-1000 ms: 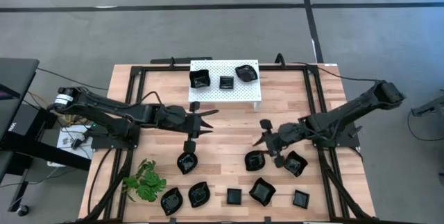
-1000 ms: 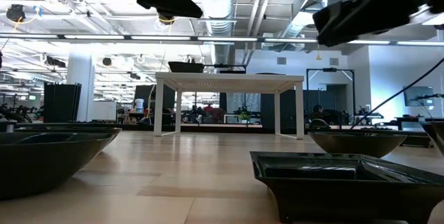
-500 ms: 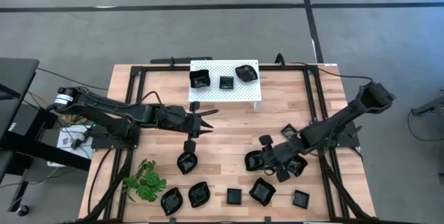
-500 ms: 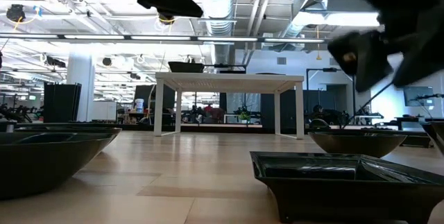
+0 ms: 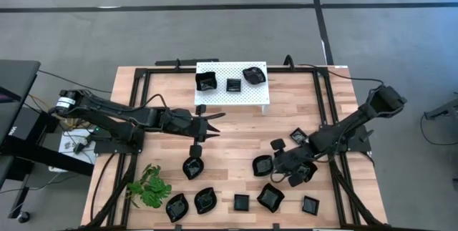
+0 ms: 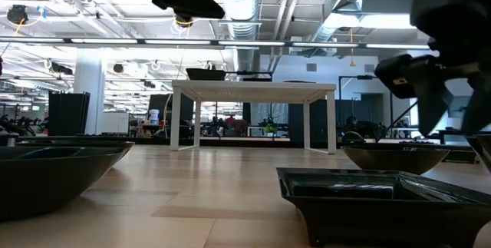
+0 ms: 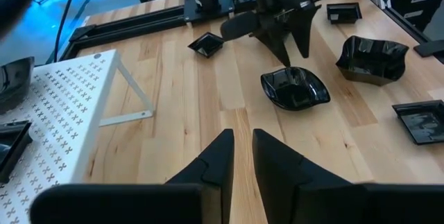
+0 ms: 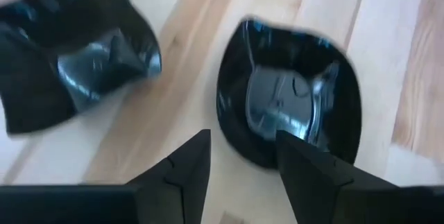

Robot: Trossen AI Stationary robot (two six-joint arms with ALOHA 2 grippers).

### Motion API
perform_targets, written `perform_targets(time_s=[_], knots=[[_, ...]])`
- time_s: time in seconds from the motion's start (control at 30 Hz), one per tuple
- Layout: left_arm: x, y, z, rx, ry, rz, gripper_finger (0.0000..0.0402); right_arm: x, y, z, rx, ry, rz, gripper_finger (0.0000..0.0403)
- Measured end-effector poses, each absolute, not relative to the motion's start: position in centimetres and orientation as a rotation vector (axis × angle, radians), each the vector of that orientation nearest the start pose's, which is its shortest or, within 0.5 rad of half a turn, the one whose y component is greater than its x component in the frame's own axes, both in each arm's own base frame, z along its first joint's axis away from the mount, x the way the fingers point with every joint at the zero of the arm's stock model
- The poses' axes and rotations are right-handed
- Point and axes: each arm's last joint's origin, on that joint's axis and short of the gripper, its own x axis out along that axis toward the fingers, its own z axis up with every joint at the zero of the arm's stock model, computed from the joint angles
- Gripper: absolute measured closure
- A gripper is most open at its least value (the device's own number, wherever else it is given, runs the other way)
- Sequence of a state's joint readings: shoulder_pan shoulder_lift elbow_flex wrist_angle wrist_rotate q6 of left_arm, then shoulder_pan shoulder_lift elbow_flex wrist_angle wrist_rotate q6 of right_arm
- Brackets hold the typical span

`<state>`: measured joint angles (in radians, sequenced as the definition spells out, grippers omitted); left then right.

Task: Pick & Place Mini shaped plates
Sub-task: Stack the leaf shaped plate on top of the other leaf shaped plate on the shelf

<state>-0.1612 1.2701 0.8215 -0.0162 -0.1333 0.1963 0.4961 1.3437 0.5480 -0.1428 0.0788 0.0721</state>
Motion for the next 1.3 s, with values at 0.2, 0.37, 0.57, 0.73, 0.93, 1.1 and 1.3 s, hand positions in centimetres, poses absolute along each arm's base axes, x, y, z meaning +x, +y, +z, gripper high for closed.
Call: perform_targets(time_s=[0.2, 0.37, 0.57, 0.73, 0.93, 1.1, 1.3], knots=[[27.2, -4.0, 26.1, 0.26, 0.452, -0.072, 0.0346, 20.4, 10.9, 14.2, -0.324, 0.946, 0.362, 0.0247], [27.2, -4.0, 26.1, 0.26, 0.447, -0.072, 0.0346, 20.9, 10.9, 14.3, -0.423, 0.887, 0.364, 0.0262], [27.2, -4.0, 26.1, 0.26, 0.446, -0.071, 0.0346, 20.9, 10.9, 13.8, -0.458, 0.912, 0.381, 0.0288], [27.3, -4.0, 26.2, 0.259, 0.44, -0.071, 0.0346, 21.0, 11.1, 12.7, -0.496, 0.951, 0.398, 0.03], [27.3, -4.0, 26.2, 0.259, 0.438, -0.071, 0.0346, 21.2, 11.1, 12.9, -0.511, 0.946, 0.37, 0.03], [27.3, -4.0, 26.2, 0.258, 0.434, -0.071, 0.0346, 21.7, 11.3, 14.2, -0.476, 0.896, 0.359, 0.03], [27.3, -4.0, 26.2, 0.258, 0.431, -0.07, 0.0346, 21.6, 11.4, 14.6, -0.436, 0.898, 0.351, 0.03]])
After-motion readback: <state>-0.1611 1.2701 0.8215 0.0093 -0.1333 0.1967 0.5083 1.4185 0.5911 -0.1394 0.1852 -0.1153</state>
